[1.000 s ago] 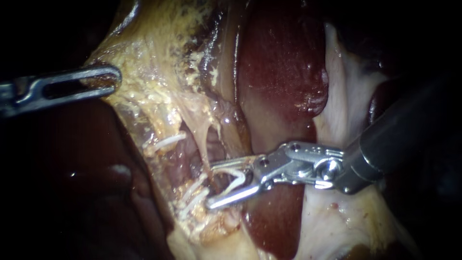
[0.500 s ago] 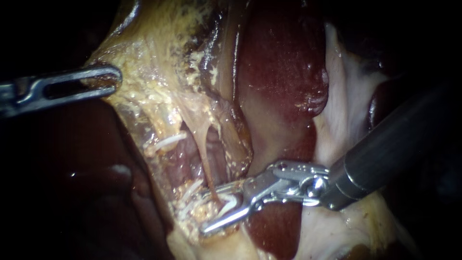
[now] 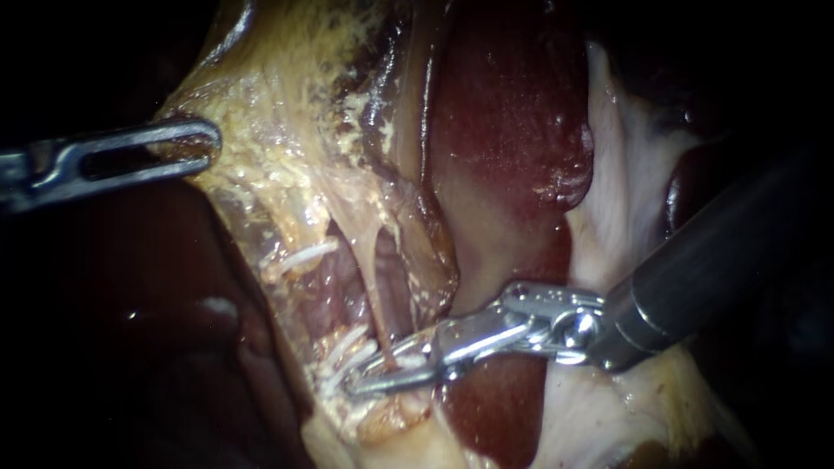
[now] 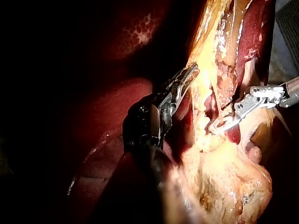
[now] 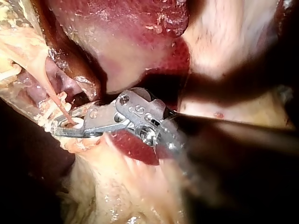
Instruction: Clipping first clip right tube
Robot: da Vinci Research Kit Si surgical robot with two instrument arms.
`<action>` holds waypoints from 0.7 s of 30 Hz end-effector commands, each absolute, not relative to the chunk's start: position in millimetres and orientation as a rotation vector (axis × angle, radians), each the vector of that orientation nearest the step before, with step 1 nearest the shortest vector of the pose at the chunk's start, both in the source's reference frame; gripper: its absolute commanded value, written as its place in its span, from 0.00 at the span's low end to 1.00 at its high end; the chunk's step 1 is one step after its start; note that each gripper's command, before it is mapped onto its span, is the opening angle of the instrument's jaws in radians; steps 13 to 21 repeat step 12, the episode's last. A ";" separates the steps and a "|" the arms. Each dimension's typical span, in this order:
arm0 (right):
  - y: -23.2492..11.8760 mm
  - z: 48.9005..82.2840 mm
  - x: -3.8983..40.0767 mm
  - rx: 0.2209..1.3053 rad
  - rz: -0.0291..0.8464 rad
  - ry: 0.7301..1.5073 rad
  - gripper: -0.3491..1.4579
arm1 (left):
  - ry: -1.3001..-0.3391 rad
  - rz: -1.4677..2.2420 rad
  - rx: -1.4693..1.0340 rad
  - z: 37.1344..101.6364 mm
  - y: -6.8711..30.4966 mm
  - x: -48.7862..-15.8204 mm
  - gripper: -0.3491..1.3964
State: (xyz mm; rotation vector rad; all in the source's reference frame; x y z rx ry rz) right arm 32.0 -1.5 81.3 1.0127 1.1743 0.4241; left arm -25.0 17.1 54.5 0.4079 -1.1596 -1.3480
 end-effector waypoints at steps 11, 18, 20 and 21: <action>-1.8 81.2 32.2 1.012 0.421 1.171 0.00 | -1.160 -1.348 0.408 54.5 17.2 -25.1 0.00; -1.8 81.1 32.2 1.011 0.420 1.168 0.00 | -1.160 -1.348 0.408 54.5 17.2 -25.2 0.00; -1.8 81.1 32.2 1.011 0.420 1.168 0.00 | -1.160 -1.348 0.408 54.5 17.2 -25.2 0.00; -1.8 81.1 32.2 1.011 0.420 1.168 0.00 | -1.160 -1.348 0.408 54.5 17.2 -25.2 0.00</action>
